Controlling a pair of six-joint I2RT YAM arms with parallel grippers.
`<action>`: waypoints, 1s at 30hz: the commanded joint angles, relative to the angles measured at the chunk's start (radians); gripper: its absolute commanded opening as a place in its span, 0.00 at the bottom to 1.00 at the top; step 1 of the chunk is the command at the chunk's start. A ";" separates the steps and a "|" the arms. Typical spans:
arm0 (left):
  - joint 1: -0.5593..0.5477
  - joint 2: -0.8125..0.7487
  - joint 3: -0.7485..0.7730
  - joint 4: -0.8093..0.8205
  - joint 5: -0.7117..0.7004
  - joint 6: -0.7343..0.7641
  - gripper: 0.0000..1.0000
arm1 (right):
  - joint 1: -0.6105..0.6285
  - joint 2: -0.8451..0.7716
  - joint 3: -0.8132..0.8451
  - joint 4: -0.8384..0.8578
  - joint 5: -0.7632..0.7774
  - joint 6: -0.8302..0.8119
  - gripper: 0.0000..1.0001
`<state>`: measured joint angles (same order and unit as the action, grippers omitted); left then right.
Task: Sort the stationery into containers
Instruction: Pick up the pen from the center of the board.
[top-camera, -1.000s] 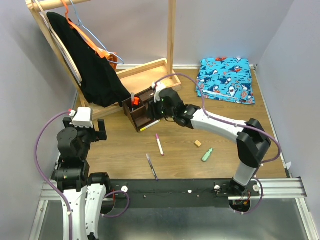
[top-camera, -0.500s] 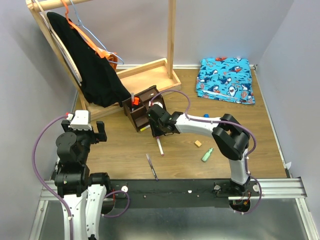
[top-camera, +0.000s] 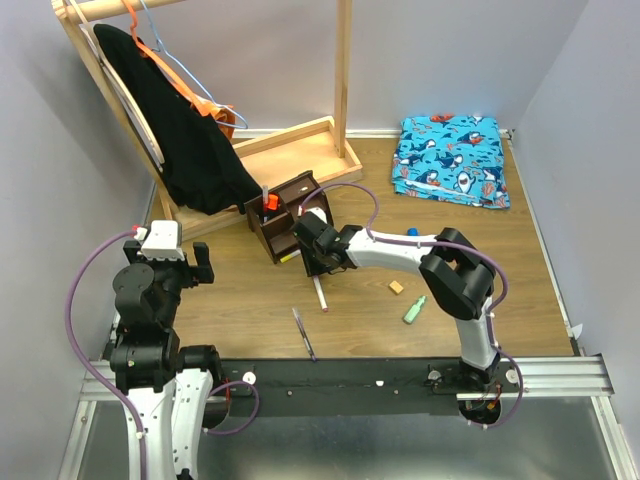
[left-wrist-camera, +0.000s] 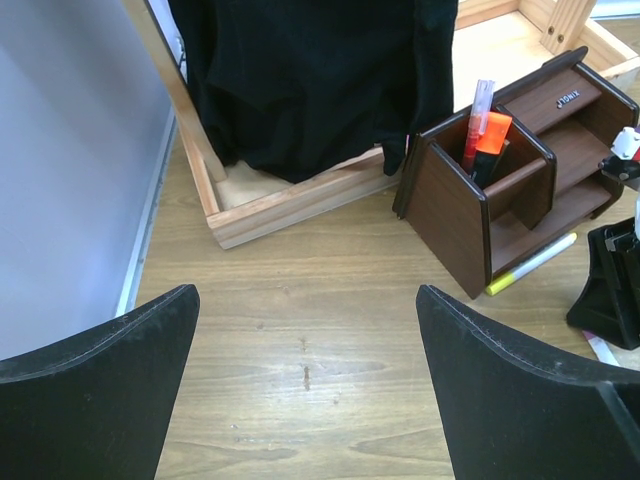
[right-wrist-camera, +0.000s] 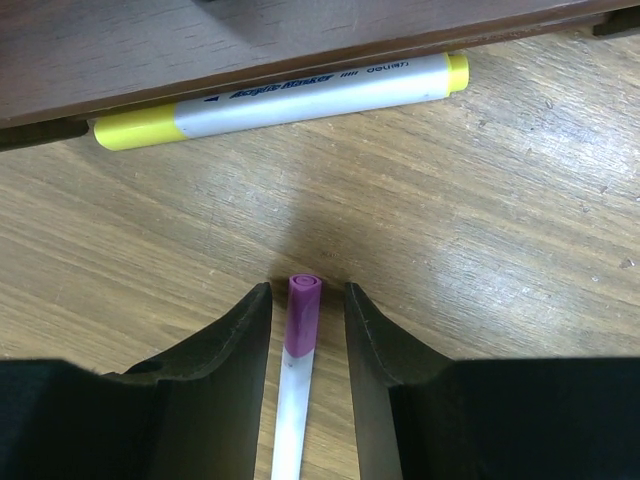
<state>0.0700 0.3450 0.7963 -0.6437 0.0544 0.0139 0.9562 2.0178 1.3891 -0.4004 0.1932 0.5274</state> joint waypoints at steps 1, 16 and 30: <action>0.001 0.002 -0.012 0.026 -0.018 -0.003 0.99 | 0.021 0.058 0.005 -0.049 0.009 -0.007 0.41; 0.001 -0.020 -0.023 0.046 -0.011 -0.055 0.99 | 0.090 0.041 -0.055 0.032 0.112 -0.132 0.01; 0.001 0.017 -0.025 0.062 0.030 -0.020 0.99 | 0.088 -0.356 0.070 0.455 0.000 -0.414 0.01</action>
<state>0.0700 0.3405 0.7712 -0.6071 0.0608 -0.0174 1.0351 1.7626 1.4418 -0.2691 0.2543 0.2749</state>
